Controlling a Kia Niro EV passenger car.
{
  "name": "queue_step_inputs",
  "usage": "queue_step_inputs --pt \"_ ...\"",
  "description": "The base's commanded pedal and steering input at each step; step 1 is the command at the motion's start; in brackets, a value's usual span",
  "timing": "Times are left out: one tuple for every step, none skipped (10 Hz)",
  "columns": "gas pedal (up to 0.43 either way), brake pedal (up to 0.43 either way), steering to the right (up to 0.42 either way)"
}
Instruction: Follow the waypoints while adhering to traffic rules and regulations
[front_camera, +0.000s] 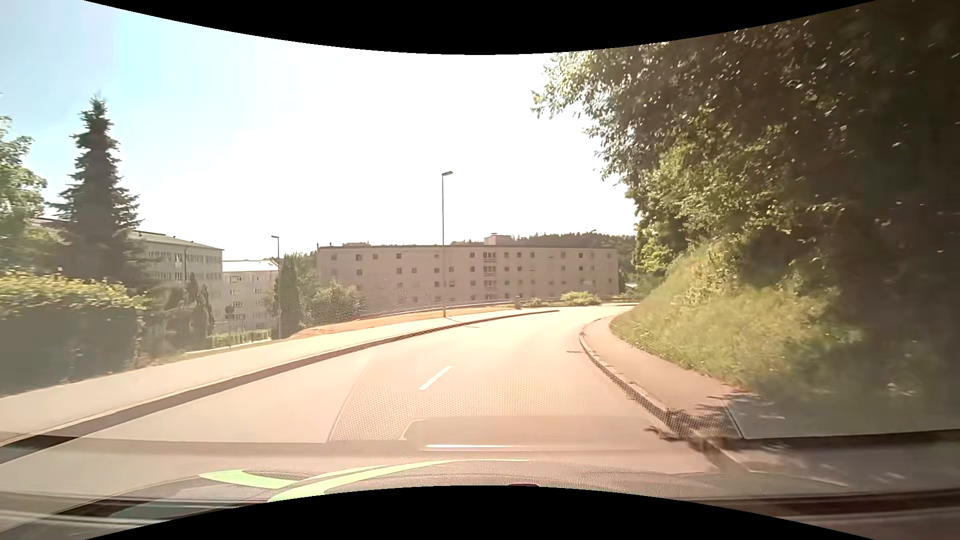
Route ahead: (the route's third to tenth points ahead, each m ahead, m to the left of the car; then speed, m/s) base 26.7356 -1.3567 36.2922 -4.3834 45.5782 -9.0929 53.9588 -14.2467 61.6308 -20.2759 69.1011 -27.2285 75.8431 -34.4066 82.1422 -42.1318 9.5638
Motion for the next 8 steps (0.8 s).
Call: queue_step_inputs --pt "0.079 0.000 0.035" --pt "0.079 0.000 0.035" --pt "0.079 0.000 0.035" --pt "0.079 0.000 0.036" --pt "0.079 0.000 0.041" --pt "0.079 0.000 0.045" --pt "0.079 0.000 0.045" --pt "0.079 0.000 0.046"
